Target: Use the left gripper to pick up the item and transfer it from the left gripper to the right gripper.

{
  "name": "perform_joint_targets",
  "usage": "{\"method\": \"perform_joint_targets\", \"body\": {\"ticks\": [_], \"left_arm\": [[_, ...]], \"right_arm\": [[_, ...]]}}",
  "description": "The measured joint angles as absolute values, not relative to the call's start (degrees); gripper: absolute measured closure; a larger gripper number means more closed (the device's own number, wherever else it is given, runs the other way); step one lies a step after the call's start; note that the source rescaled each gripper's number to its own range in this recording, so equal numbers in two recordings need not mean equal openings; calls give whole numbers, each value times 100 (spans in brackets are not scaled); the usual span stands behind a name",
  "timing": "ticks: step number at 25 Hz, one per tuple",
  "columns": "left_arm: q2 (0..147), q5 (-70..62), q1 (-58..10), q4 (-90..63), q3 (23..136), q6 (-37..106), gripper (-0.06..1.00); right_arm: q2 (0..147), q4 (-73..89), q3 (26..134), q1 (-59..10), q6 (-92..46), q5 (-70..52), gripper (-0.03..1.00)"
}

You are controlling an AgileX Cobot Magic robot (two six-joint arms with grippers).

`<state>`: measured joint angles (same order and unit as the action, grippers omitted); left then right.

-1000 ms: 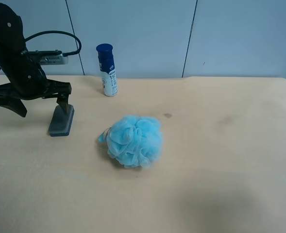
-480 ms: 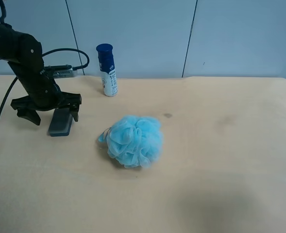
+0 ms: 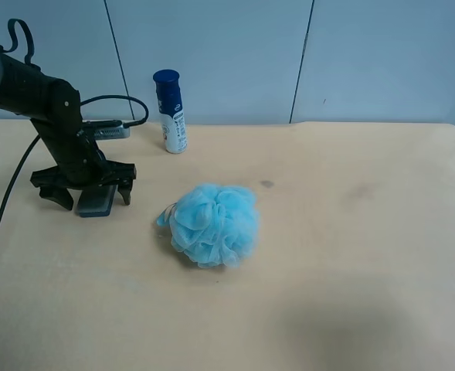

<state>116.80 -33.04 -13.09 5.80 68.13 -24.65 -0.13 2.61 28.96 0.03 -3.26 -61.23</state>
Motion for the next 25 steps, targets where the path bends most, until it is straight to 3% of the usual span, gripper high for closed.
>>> {"method": "perform_joint_targets", "body": {"ticks": [2,4,12,25], "left_arm": [[11699,-3300,-1309,580,6813,-2465,-4],[11703,-3300,-1309,580,6813,-2470,8],[11703,-3300,-1309,585,6813,-2476,94],[11363,-3401,-1309,618,6813,-2428,94]], "right_arm": [[-13,261,2896,3,-326,-6123,-3],[-13,261,2896,3,-326,-6123,-3],[-13,261,2896,3,-326,-6123,-3],[-13,261,2896,3,-326,-6123,-3]]}}
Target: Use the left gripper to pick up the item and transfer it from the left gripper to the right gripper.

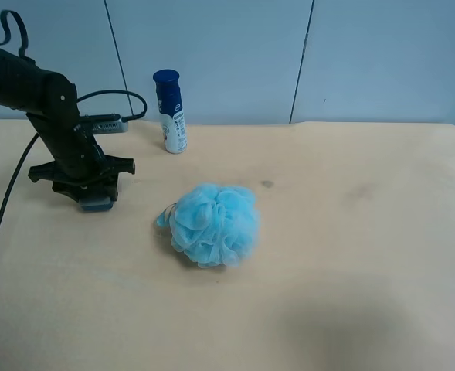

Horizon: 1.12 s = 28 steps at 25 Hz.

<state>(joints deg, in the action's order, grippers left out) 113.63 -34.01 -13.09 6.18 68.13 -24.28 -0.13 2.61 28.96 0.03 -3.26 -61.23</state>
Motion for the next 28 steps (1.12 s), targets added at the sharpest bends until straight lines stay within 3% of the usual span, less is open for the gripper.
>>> {"method": "perform_joint_targets", "body": {"ticks": [16,28], "left_arm": [[9385,-5690,-1384,343,6813,-275,94],[8358,-6577,-3043,810,6813,208,94]], "right_arm": [[-13,261,2896,3,-326,-6123,-3],[-13,261,2896,3,-326,-6123,-3]]}}
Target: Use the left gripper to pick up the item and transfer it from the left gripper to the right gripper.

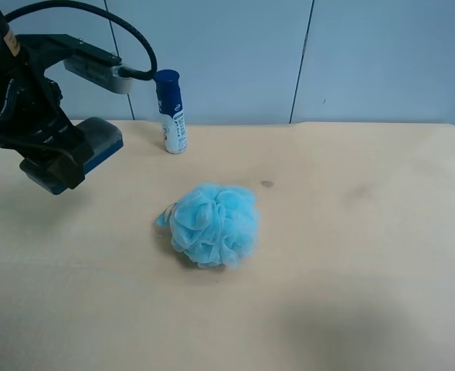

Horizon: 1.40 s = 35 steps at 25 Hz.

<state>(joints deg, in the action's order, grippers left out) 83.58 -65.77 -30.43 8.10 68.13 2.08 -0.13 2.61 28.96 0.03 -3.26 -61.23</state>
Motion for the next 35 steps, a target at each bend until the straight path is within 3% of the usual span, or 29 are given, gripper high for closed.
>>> {"method": "perform_joint_targets", "body": {"ticks": [12,35], "left_arm": [[8147,-6696,-4777,1147,6813,1795,94],[8147,-6170,-4860,1147,6813,2893,94]], "right_arm": [[-13,261,2896,3,-326,-6123,-3],[-13,261,2896,3,-326,-6123,-3]]}}
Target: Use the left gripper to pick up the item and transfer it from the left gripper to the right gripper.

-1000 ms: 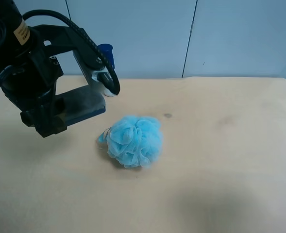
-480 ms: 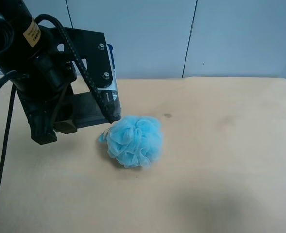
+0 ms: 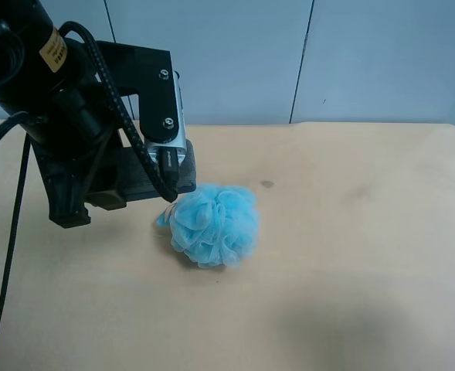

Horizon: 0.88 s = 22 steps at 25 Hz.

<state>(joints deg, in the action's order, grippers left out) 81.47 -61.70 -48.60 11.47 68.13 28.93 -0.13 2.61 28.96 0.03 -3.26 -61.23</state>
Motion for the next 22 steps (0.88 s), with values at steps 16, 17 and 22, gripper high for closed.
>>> {"method": "perform_joint_targets", "body": {"ticks": [16,17,22], "left_arm": [[8147,-6019,-4860,1147,6813,2893,94],[8147,-6019,-4860,1147,6813,2893,94],[8147,-5948,-4860,1147,6813,2893,94]], "right_arm": [[2157,1322,3735,3,-336,-5853,-3],[2454,1505,3784,0,-458,-5754,-3],[3655,2966,3859,-281,-1387,-5024,-3]]}}
